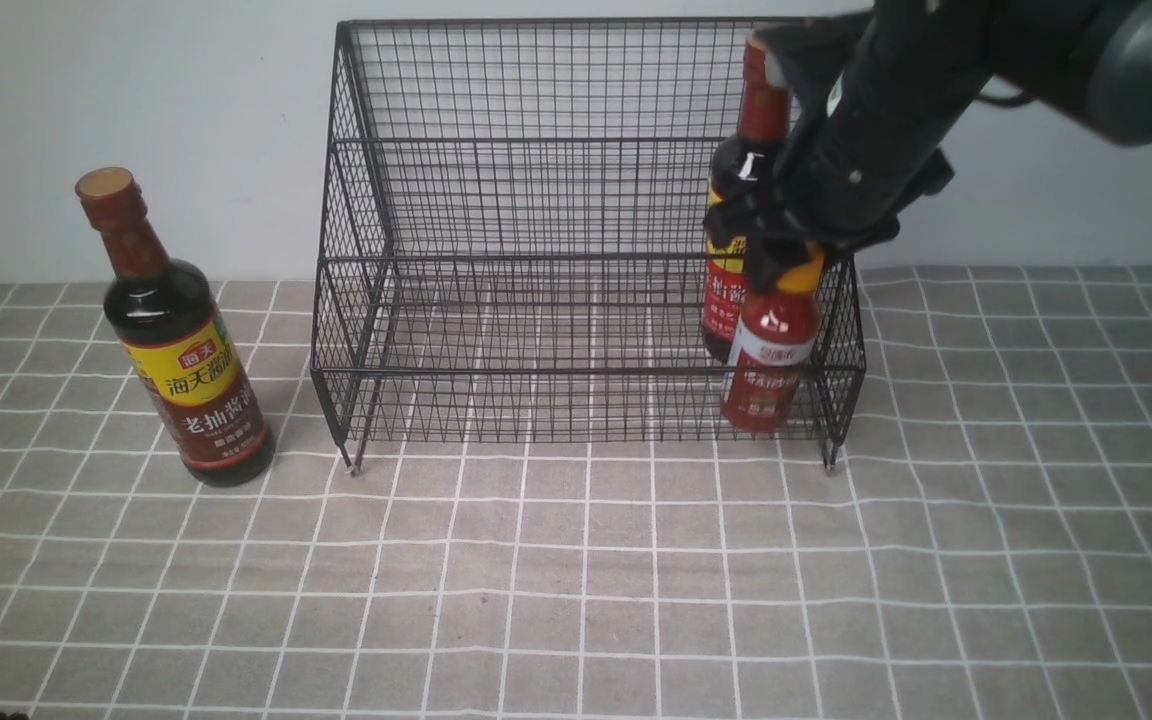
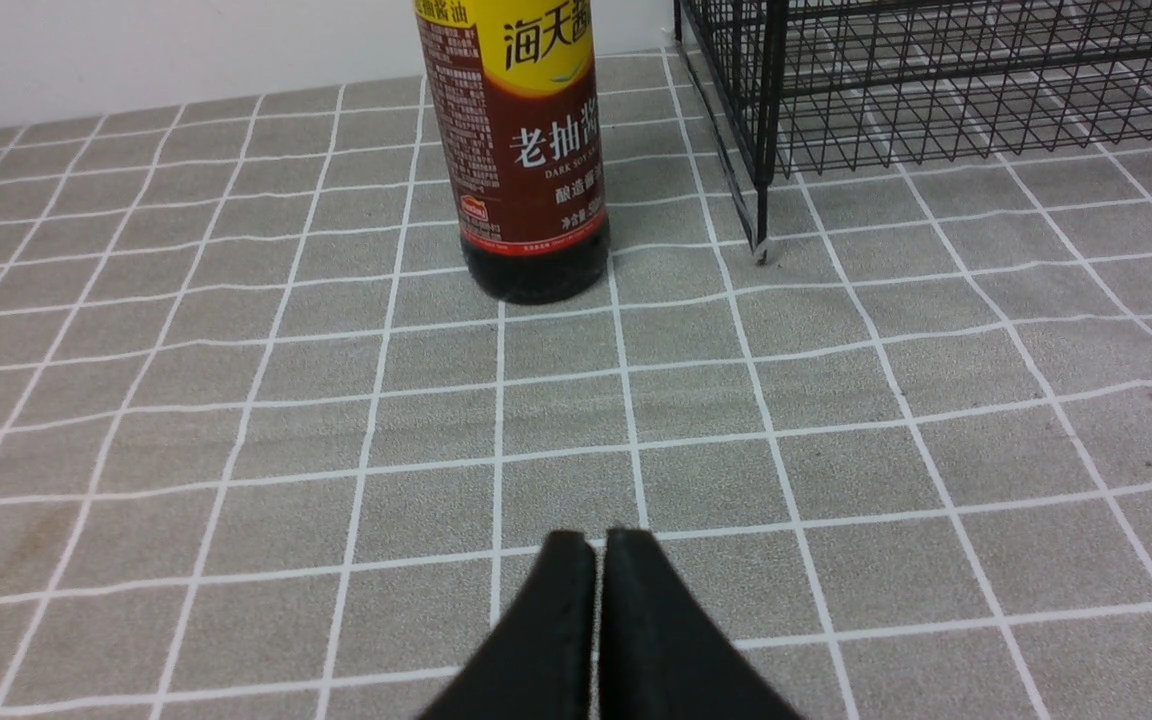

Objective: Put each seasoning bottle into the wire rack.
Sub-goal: Use the right arm to put the condiment bottle back on the shelf, then use the left arm to grab the condiment bottle closest to it

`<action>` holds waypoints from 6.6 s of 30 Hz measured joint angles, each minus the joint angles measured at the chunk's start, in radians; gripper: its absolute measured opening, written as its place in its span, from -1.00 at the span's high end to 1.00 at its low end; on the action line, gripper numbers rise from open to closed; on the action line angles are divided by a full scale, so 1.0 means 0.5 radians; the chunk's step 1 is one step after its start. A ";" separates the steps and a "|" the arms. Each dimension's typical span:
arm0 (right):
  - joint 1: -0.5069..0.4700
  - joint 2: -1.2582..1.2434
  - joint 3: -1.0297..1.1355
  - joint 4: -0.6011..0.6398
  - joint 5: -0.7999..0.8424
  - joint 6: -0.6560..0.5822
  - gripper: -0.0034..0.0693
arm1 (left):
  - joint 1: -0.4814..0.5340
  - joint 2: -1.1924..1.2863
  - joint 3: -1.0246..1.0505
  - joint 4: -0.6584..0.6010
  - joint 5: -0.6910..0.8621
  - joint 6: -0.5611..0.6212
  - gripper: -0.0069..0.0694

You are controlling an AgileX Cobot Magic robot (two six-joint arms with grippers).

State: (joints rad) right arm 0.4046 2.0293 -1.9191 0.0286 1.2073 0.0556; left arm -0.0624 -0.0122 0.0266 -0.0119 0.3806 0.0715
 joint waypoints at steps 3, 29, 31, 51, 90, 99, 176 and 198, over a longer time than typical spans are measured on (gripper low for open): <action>0.000 0.002 0.000 0.005 -0.004 -0.012 -0.05 | 0.000 0.000 0.000 0.000 0.000 0.000 0.84; 0.000 -1.697 0.004 -0.315 0.130 0.050 0.82 | 0.000 0.000 0.000 0.000 0.000 0.000 0.84; 0.000 -1.951 0.087 -0.315 0.090 0.072 0.90 | 0.000 0.000 0.000 0.000 0.000 0.000 0.84; 0.000 -4.103 2.691 -0.114 -1.685 0.281 0.94 | 0.000 0.000 0.000 0.000 0.001 0.000 0.84; -0.793 -4.097 3.890 0.108 -1.733 -0.186 0.94 | 0.000 0.000 0.000 0.000 0.001 0.000 0.84; -0.906 -4.094 3.884 0.118 -1.676 -0.210 0.94 | 0.000 0.000 0.000 0.000 0.002 0.000 0.84; -0.909 -4.094 3.884 0.118 -1.672 -0.233 0.94 | 0.000 2.816 -1.327 -0.389 -2.195 -0.143 -0.76; -0.909 -4.094 3.884 0.118 -1.670 -0.240 0.95 | 0.000 3.414 -1.571 -0.441 -2.367 0.000 0.15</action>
State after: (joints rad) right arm -0.0498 -0.0179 0.0228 0.0874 0.3721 -0.0645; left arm -0.0624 1.6950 -0.7589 -0.2324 -0.8028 0.0713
